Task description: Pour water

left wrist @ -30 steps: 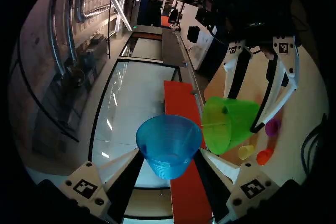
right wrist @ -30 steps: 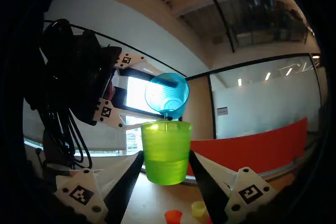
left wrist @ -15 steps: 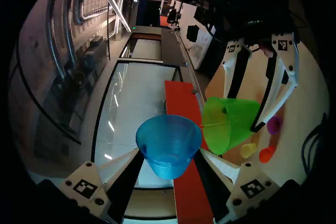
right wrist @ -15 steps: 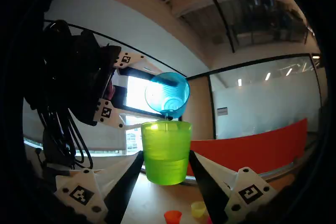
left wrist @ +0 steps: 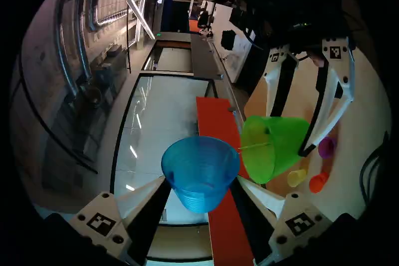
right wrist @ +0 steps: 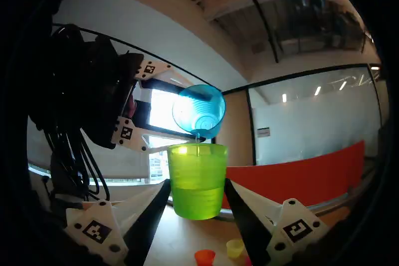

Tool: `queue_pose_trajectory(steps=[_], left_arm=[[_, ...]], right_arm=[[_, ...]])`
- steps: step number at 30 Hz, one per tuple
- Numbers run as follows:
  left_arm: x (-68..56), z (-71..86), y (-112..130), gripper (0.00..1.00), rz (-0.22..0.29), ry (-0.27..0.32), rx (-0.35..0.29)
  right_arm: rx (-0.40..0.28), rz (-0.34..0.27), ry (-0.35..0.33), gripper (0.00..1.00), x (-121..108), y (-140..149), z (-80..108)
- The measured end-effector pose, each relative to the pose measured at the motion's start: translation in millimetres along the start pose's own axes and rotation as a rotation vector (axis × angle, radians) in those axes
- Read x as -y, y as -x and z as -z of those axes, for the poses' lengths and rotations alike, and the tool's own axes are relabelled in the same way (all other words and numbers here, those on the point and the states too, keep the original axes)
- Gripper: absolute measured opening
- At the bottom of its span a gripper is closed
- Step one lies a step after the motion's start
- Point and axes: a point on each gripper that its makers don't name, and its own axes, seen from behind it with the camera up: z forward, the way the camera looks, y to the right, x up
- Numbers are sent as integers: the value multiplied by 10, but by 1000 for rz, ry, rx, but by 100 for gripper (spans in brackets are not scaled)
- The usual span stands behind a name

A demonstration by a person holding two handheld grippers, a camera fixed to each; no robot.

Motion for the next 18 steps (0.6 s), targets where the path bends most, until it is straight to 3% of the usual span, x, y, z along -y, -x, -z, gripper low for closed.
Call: queue_pose_trajectory(steps=[18], left_arm=[[53,-15,-40,80,-48,-11,-1]], right_arm=[[-4,3,-1,81,8,-50,-8]])
